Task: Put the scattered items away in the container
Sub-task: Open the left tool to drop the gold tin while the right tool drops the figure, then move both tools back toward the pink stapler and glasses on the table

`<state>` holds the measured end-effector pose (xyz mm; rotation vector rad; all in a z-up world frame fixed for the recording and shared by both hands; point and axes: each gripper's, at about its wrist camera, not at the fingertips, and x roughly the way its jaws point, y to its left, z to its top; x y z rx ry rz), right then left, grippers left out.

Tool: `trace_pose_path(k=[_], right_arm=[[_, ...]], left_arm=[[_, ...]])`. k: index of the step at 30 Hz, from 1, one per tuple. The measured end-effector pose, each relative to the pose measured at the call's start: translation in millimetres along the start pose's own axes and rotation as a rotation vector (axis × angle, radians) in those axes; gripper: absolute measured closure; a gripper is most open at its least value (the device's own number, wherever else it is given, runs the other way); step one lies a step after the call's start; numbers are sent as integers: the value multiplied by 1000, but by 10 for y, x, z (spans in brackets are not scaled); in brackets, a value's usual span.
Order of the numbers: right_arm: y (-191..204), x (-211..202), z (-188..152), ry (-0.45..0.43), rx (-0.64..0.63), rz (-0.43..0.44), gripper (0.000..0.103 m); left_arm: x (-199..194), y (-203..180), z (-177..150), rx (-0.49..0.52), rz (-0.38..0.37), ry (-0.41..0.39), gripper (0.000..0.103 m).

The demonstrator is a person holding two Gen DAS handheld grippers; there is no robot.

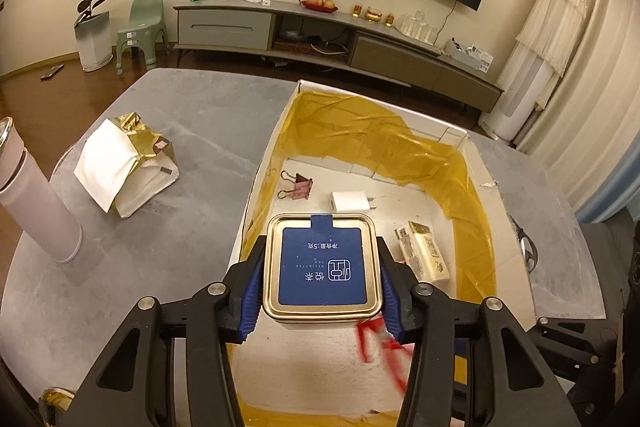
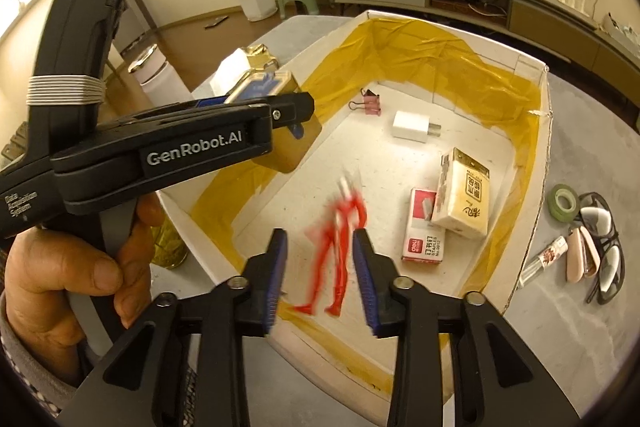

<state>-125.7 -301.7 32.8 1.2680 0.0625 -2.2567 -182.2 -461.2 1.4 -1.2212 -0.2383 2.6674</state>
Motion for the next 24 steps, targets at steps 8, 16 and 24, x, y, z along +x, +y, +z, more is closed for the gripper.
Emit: trace_pose_path(k=[8, 16, 24], right_arm=[[-125, -208, -38, -60, 37, 44, 65], [-212, -429, -178, -91, 15, 71, 65], [-243, -610, -338, -132, -25, 130, 65]], left_arm=[[-70, 25, 29, -22, -20, -21, 52], [-130, -33, 39, -12, -31, -44, 52], [-267, -216, 54, 15, -50, -88, 52]])
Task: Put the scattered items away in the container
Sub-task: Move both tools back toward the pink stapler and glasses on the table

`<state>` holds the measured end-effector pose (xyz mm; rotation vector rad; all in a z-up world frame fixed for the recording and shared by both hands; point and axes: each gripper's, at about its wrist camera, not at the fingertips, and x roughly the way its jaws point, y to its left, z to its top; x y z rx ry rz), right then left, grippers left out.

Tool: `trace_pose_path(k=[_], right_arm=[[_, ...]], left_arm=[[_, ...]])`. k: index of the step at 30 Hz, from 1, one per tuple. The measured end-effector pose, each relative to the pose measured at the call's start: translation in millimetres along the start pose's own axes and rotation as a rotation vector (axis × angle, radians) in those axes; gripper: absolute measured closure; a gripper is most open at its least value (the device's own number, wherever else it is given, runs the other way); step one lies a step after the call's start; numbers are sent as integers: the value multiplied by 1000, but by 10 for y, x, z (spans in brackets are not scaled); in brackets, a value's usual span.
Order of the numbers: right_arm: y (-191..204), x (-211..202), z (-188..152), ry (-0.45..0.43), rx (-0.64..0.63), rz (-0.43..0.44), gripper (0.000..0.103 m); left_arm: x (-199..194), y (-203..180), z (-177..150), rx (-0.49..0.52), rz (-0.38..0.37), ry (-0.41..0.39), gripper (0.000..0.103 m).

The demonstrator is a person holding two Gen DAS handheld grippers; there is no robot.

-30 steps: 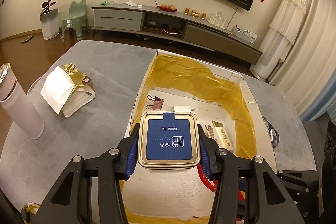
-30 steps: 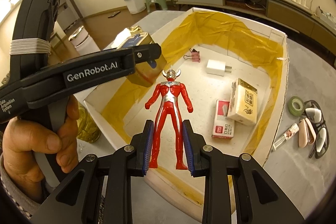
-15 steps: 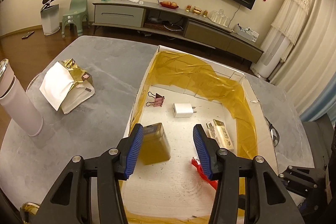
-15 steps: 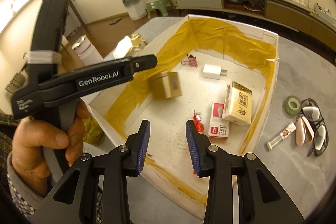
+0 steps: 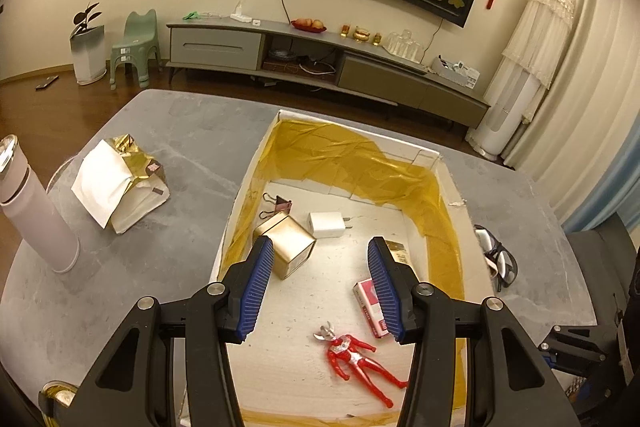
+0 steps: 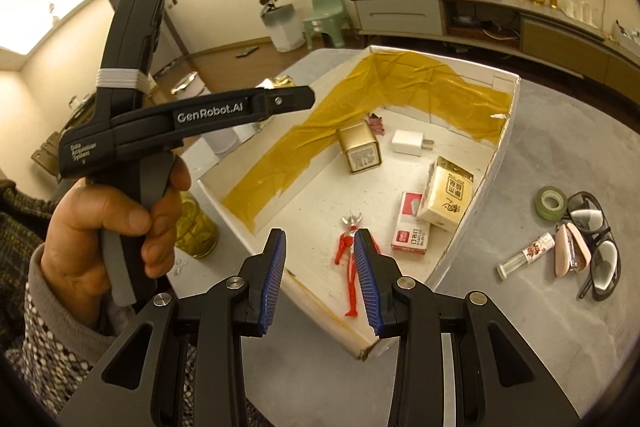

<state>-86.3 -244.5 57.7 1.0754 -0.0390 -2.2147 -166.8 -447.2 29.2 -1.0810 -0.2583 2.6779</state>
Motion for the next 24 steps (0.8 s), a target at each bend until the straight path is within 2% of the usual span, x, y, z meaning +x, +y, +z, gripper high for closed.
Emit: trace_pose_path(k=[6, 12, 24], right_arm=[[-49, -85, -51, -22, -1, 45, 65], [-144, -289, -120, -55, -12, 77, 65], [-578, -661, -282, -117, 59, 98, 65]], left_arm=[[-89, -212, 12, 37, -17, -16, 52], [-185, -528, 1, 94, -66, -32, 52], [-134, -1211, -91, 226, -125, 2, 52]])
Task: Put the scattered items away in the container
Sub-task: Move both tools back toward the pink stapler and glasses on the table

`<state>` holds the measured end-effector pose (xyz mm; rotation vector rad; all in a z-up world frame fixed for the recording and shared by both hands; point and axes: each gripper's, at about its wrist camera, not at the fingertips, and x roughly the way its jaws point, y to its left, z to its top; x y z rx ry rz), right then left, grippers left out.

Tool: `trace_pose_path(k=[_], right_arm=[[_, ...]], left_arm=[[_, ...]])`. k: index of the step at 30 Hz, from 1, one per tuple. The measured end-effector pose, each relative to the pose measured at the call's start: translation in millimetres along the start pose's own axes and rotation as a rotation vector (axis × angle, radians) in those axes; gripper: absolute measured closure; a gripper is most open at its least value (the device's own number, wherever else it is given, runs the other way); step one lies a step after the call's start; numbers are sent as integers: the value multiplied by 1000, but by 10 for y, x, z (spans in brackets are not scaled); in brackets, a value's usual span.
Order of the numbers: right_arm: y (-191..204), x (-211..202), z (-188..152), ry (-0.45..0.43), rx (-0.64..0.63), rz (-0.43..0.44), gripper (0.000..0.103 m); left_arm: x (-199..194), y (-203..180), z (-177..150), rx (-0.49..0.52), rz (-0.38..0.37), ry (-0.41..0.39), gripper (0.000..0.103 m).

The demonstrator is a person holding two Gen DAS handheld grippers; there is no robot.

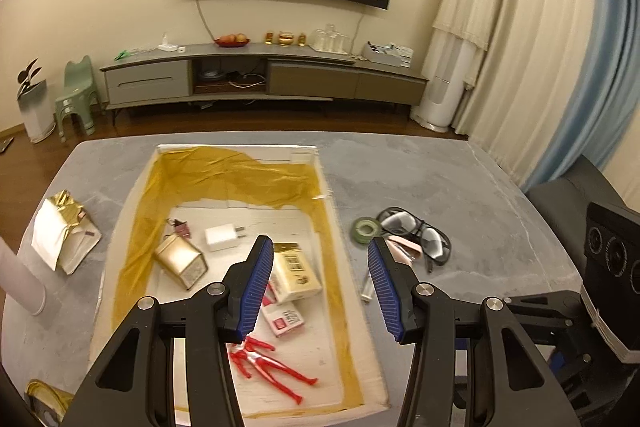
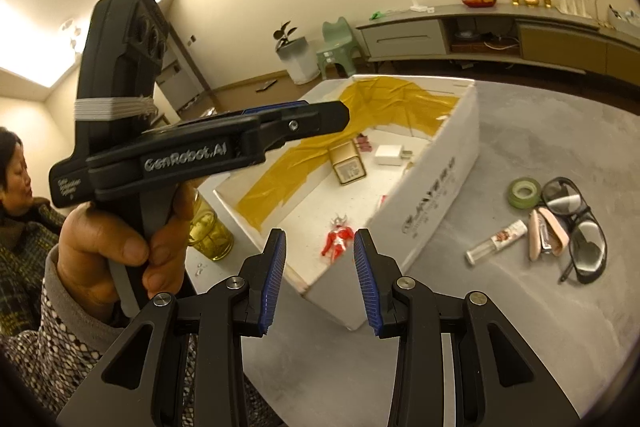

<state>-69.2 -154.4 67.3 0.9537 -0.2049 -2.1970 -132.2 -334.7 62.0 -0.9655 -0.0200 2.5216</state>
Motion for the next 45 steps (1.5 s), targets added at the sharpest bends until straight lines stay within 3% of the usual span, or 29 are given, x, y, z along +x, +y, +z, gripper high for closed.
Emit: trace_pose_path(k=[15, 27, 39, 45], right_arm=[[-445, -356, -90, -28, 85, -48, 65], [-1112, -437, -224, -17, 223, -161, 65], [-1676, -319, -297, -11, 332, -253, 65], [-1802, -52, -226, 6, 320, -250, 63]], left_arm=[[288, -677, 18, 91, -65, 56, 52], [611, -1074, -32, 138, -114, 116, 52], [894, -1163, -58, 126, -125, 162, 52], [936, -1061, -14, 76, -116, 130, 52]])
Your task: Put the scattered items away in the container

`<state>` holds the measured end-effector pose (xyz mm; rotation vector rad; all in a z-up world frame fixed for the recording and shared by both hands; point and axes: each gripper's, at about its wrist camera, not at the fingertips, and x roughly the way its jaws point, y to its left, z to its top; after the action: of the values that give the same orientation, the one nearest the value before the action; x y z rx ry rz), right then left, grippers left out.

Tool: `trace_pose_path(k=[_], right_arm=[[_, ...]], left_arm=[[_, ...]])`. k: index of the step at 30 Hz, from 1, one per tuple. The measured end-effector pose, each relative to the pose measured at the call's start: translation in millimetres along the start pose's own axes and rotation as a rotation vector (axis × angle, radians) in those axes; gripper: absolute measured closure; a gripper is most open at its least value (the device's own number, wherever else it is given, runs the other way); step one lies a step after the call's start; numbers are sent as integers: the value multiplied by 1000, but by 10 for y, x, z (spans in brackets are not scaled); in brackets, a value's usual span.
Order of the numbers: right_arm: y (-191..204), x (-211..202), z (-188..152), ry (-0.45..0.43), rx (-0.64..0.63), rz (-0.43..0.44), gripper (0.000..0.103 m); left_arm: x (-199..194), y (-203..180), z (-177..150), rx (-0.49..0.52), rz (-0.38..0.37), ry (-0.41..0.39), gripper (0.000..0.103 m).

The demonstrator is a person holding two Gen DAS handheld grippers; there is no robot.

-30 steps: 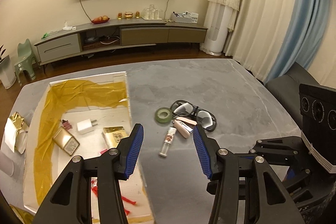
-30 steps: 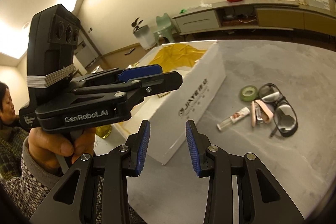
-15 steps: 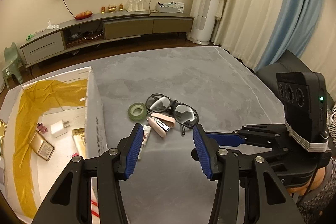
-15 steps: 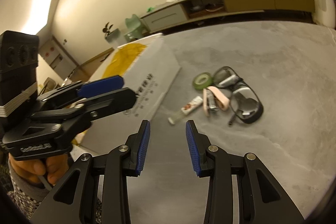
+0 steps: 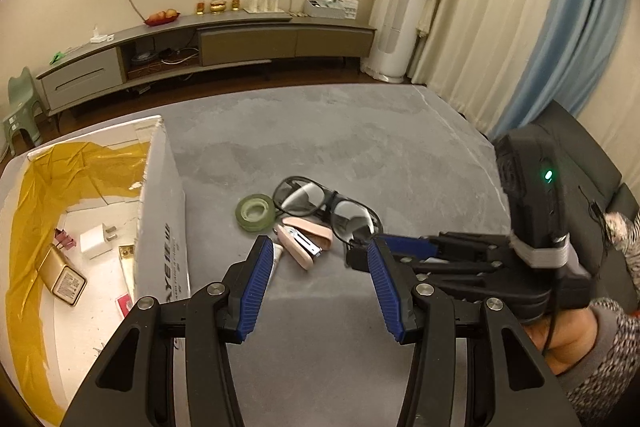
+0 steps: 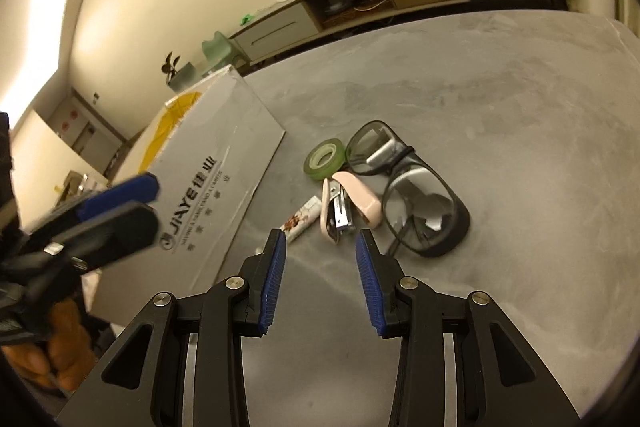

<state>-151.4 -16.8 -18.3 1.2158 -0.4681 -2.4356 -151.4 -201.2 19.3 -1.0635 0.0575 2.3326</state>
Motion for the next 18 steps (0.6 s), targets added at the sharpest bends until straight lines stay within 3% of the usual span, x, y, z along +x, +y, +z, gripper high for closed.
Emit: trace_pose_path(k=[3, 9, 15, 18], right_arm=[[-24, 159, 33, 7, -1, -22, 63], [-144, 391, 80, 32, 97, 43, 62], [-80, 524, 174, -10, 6, -57, 58], [-35, 648, 167, 16, -59, -89, 54]], left_arm=[[35, 97, 5, -33, 6, 6, 52], [-18, 146, -6, -42, -10, -12, 52], [-28, 261, -27, -53, -20, -3, 52], [-41, 305, -35, -54, -27, 0, 52]])
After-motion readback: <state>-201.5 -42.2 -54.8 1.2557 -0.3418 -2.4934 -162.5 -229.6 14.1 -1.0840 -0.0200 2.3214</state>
